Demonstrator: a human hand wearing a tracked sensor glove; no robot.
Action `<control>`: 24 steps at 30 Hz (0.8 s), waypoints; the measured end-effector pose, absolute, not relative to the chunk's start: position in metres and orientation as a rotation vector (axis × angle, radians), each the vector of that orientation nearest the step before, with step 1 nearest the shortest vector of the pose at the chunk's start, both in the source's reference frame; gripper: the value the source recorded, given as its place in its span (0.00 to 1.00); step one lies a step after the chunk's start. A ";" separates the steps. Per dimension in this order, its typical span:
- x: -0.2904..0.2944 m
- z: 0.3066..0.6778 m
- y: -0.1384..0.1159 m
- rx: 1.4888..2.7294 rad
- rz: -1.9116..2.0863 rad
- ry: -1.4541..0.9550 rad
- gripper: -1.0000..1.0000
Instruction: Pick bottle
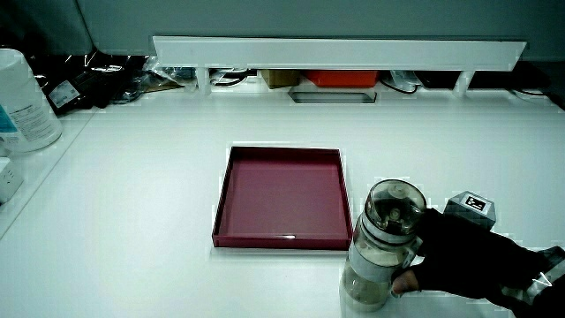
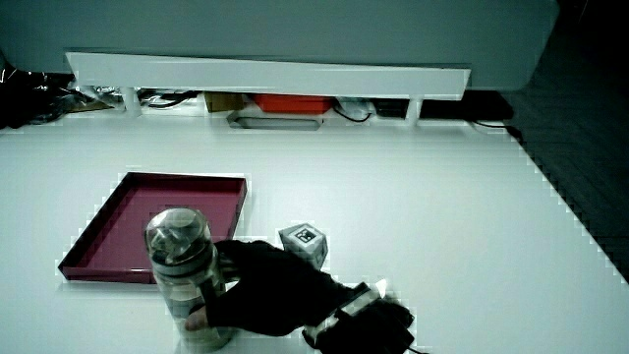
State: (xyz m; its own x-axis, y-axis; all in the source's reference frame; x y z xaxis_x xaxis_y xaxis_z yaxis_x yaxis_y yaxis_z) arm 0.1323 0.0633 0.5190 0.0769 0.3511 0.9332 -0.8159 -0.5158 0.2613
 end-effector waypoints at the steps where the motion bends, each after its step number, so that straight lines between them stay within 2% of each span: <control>1: 0.133 0.519 0.063 1.446 1.617 -0.503 0.79; 11: 0.134 0.519 0.067 1.522 1.674 -0.510 0.95; 14: 0.133 0.518 0.066 1.510 1.677 -0.510 1.00; 24: 0.124 0.491 0.046 1.533 1.712 -0.608 1.00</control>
State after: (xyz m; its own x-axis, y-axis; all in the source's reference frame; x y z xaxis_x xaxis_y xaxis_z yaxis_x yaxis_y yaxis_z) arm 0.1243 0.0463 0.4909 -0.0055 0.2150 0.9766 -0.7827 -0.6087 0.1296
